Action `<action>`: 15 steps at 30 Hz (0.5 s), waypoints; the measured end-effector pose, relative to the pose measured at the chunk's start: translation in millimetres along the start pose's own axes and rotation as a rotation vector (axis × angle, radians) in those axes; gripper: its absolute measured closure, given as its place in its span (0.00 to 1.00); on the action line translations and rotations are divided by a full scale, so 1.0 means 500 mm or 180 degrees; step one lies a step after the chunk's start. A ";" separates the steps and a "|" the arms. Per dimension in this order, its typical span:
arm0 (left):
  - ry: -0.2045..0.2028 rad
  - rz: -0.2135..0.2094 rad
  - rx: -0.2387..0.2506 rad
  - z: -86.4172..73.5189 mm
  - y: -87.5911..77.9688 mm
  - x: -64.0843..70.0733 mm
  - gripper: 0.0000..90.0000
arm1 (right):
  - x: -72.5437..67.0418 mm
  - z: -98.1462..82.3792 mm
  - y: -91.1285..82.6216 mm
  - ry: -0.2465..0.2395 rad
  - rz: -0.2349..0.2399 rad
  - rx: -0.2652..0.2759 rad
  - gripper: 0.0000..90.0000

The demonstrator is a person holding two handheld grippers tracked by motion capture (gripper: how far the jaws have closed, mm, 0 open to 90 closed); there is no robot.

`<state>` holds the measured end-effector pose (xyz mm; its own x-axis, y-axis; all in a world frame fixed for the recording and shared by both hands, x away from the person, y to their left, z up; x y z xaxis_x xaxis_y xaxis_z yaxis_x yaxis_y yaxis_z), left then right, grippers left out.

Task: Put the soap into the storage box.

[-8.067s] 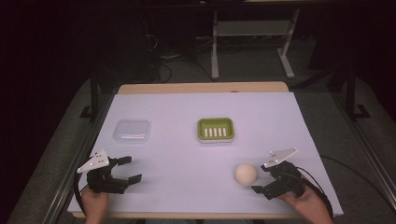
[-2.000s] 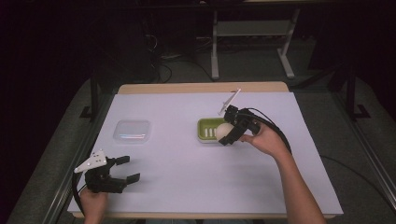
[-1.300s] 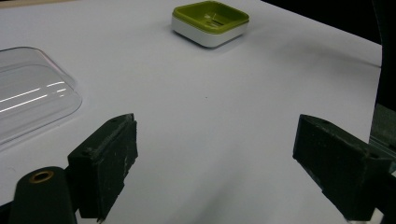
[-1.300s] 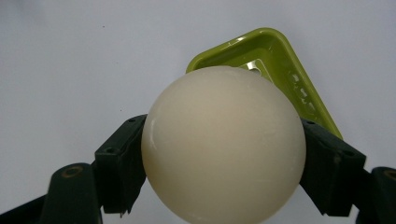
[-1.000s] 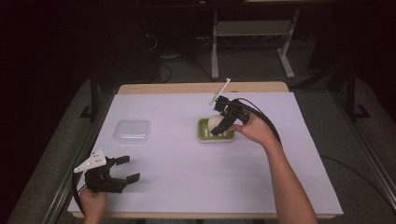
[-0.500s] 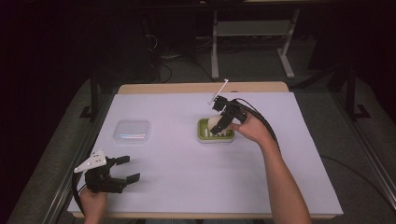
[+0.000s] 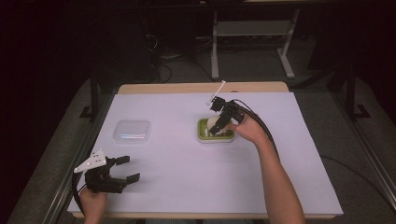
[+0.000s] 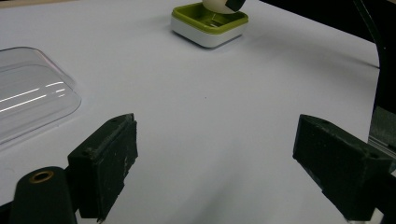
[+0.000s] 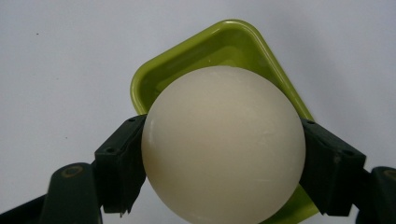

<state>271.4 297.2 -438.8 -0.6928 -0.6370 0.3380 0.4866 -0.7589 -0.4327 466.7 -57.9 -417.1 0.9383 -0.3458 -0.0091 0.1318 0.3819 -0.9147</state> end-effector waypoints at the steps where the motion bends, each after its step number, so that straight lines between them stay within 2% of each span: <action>1: 0.0001 0.0002 -0.0001 0.000 0.000 0.000 0.15 | 0.001 0.000 0.001 0.0014 -0.0002 -0.0008 0.26; 15: -0.0003 -0.0004 -0.0005 0.000 -0.001 0.000 0.15 | 0.013 -0.004 0.019 0.0095 -0.0005 -0.0060 0.26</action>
<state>271.2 297.5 -438.9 -0.6929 -0.6362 0.3394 0.4849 -0.7595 -0.4336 473.3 -58.1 -426.4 0.9281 -0.3718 -0.0195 0.1270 0.3652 -0.9222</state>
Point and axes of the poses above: each handheld gripper's, and its own axes: y roughly forward along the jaws, z roughly out of its top, x roughly to its right, the point moved 4 cm from there along y, roughly forward along the jaws, and after that the axes turned 10 degrees about -y, right-handed, at the moved point
